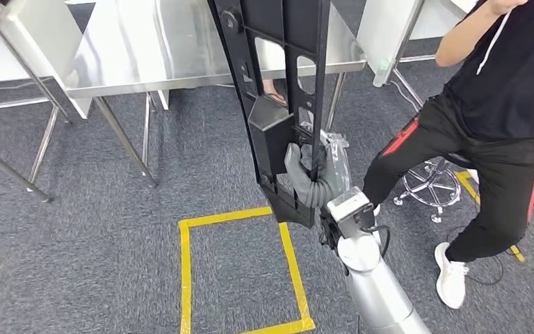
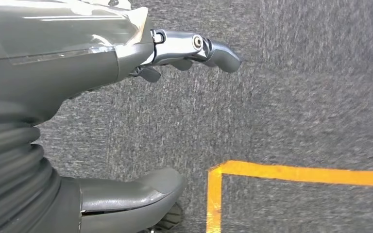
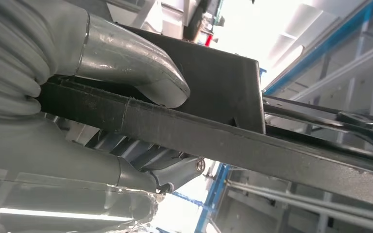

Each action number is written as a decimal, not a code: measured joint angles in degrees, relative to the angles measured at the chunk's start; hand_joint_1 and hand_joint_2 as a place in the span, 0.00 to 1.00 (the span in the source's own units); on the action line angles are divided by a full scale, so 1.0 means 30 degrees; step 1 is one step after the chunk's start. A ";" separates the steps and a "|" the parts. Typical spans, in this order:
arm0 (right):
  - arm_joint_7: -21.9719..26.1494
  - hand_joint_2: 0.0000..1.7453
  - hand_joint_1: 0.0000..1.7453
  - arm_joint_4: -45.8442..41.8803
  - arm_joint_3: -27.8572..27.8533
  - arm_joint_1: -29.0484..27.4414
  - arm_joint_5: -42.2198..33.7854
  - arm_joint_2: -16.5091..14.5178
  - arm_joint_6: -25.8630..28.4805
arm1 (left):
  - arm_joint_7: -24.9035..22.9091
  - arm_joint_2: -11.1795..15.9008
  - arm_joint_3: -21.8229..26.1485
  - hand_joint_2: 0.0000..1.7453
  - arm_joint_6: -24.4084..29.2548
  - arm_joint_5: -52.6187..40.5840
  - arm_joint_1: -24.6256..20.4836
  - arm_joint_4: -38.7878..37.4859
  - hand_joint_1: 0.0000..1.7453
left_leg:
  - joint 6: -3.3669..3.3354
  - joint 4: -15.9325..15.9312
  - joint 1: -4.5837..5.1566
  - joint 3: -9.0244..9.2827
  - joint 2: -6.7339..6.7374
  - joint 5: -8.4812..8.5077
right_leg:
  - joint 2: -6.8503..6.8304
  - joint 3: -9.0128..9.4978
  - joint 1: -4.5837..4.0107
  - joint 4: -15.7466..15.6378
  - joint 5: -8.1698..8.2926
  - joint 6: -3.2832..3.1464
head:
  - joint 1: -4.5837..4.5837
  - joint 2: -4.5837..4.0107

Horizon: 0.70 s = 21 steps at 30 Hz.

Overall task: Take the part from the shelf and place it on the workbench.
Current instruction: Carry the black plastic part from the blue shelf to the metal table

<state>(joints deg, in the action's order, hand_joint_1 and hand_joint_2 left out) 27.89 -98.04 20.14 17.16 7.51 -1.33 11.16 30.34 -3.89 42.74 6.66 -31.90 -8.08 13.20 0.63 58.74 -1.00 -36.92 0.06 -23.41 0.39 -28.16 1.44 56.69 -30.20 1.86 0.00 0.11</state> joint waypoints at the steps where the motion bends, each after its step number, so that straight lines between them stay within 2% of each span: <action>1: -0.0013 1.00 1.00 -0.0066 -0.0009 0.0026 0.0051 0.0000 0.0040 | -0.0005 -0.0004 0.0000 1.00 -0.0004 -0.0009 -0.0009 -0.0005 0.00 | -0.0242 -0.0146 0.0102 0.0109 0.0008 -0.0217 | 0.0010 0.0094 -0.0057 -0.0018 -0.0002 0.0152 | -0.0015 0.0000; 3: -0.0049 1.00 1.00 -0.0182 -0.0018 0.0033 0.0085 0.0002 0.0056 | -0.0015 -0.0020 0.0000 1.00 -0.0020 -0.0046 -0.0014 -0.0002 0.00 | -0.0688 -0.0366 0.0142 0.0382 -0.0028 -0.0367 | -0.0021 0.0138 -0.0051 0.0213 0.0019 0.0368 | -0.0003 0.0000; 4: -0.0069 1.00 1.00 -0.0217 -0.0024 0.0058 0.0030 0.0004 0.0045 | -0.0022 -0.0023 0.0000 1.00 -0.0051 -0.0082 -0.0017 0.0000 0.00 | -0.0878 -0.0469 0.0143 0.0606 -0.0053 -0.0437 | -0.0037 -0.0155 -0.0048 0.0783 -0.0035 0.0381 | 0.0008 0.0000; 6: -0.0159 1.00 1.00 -0.0261 -0.0051 0.0110 -0.0179 0.0011 -0.0006 | -0.0051 -0.0011 -0.0002 1.00 -0.0126 -0.0157 -0.0027 0.0002 0.00 | -0.1148 -0.0609 0.0143 0.0993 -0.0102 -0.0632 | -0.0062 -0.1505 -0.0035 0.3069 -0.0486 0.0245 | 0.0046 0.0000; 8: -0.0264 1.00 1.00 -0.0279 -0.0091 0.0085 -0.0345 0.0033 -0.0064 | -0.0093 0.0000 -0.0004 1.00 -0.0169 -0.0188 -0.0027 0.0002 0.00 | -0.1292 -0.0625 0.0203 0.1282 -0.0154 -0.0919 | -0.0063 -0.3313 -0.0071 0.5480 -0.1316 0.0122 | 0.0062 0.0000; 9: -0.0299 1.00 1.00 -0.0279 -0.0117 0.0049 -0.0381 0.0051 -0.0082 | -0.0107 -0.0013 -0.0004 1.00 -0.0173 -0.0189 -0.0022 0.0002 0.00 | -0.1319 -0.0625 0.0253 0.1473 -0.0196 -0.1084 | -0.0063 -0.3874 -0.0092 0.5867 -0.1504 0.0157 | 0.0062 0.0000; 10: -0.0321 1.00 1.00 -0.0279 -0.0140 0.0023 -0.0410 0.0071 -0.0095 | -0.0118 -0.0029 -0.0004 1.00 -0.0177 -0.0191 -0.0018 0.0002 0.00 | -0.1332 -0.0625 0.0312 0.1717 -0.0245 -0.1269 | -0.0064 -0.4139 -0.0126 0.5650 -0.1389 0.0246 | 0.0064 0.0000; 11: -0.0326 1.00 1.00 -0.0279 -0.0160 0.0012 -0.0434 0.0086 -0.0104 | -0.0122 -0.0049 -0.0004 1.00 -0.0179 -0.0193 -0.0017 0.0002 0.00 | -0.1331 -0.0625 0.0368 0.1998 -0.0281 -0.1465 | -0.0066 -0.4014 -0.0176 0.4712 -0.0844 0.0373 | 0.0064 0.0000; 12: -0.0330 1.00 1.00 -0.0279 -0.0179 0.0009 -0.0476 0.0089 -0.0109 | -0.0124 -0.0071 -0.0004 1.00 -0.0177 -0.0193 -0.0015 0.0002 0.00 | -0.1318 -0.0630 0.0415 0.2284 -0.0306 -0.1686 | -0.0080 -0.3688 -0.0243 0.3331 0.0033 0.0482 | 0.0068 0.0000; 13: -0.0330 1.00 1.00 -0.0277 -0.0202 -0.0002 -0.0525 0.0089 -0.0113 | -0.0126 -0.0095 -0.0004 1.00 -0.0175 -0.0193 -0.0020 -0.0004 0.00 | -0.1285 -0.0605 0.0474 0.2571 -0.0318 -0.1905 | -0.0104 -0.3380 -0.0320 0.2032 0.0973 0.0472 | 0.0047 -0.0002; 14: -0.0331 1.00 1.00 -0.0273 -0.0235 -0.0002 -0.0576 0.0088 -0.0115 | -0.0128 -0.0111 -0.0004 1.00 -0.0173 -0.0191 -0.0024 -0.0007 0.00 | -0.1222 -0.0609 0.0518 0.2741 -0.0340 -0.2101 | -0.0138 -0.3117 -0.0394 0.1042 0.1647 0.0318 | 0.0034 -0.0002; 15: -0.0337 1.00 1.00 -0.0273 -0.0286 -0.0009 -0.0620 0.0086 -0.0117 | -0.0137 -0.0120 -0.0002 1.00 -0.0171 -0.0189 -0.0039 -0.0007 0.00 | -0.1132 -0.0637 0.0550 0.2825 -0.0346 -0.2259 | -0.0156 -0.2941 -0.0459 0.0490 0.2087 0.0088 | 0.0023 -0.0002; 17: -0.0344 1.00 1.00 -0.0275 -0.0375 -0.0014 -0.0651 0.0075 -0.0120 | -0.0153 -0.0115 -0.0002 1.00 -0.0168 -0.0186 -0.0075 -0.0003 0.00 | -0.0956 -0.0582 0.0581 0.2912 -0.0333 -0.2400 | -0.0126 -0.2706 -0.0426 0.0275 0.2133 -0.0349 | 0.0026 0.0000; 19: -0.0341 1.00 1.00 -0.0291 -0.0417 -0.0005 -0.0649 0.0038 -0.0122 | -0.0151 -0.0098 -0.0005 1.00 -0.0166 -0.0188 -0.0121 0.0009 0.00 | -0.0800 0.0134 0.0542 0.2708 -0.0273 -0.2448 | -0.0062 -0.2314 -0.0245 0.0129 0.2059 -0.0558 | 0.0046 0.0000; 21: -0.0335 1.00 1.00 -0.0306 -0.0430 0.0038 -0.0652 -0.0020 -0.0122 | -0.0137 -0.0089 -0.0009 1.00 -0.0166 -0.0188 -0.0179 0.0018 0.00 | -0.0548 0.2128 0.0421 0.1530 -0.0214 -0.2830 | -0.0053 -0.1876 -0.0144 0.0033 0.1805 -0.0786 | 0.0048 0.0000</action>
<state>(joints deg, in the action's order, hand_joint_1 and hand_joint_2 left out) 26.89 -98.96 18.85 17.28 5.56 -1.39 10.80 29.93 -4.16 42.71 6.16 -32.46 -8.61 13.25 -1.01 65.12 0.26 -32.33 -0.58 -31.90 0.23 -33.79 1.00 56.79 -24.79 -0.50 0.15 0.11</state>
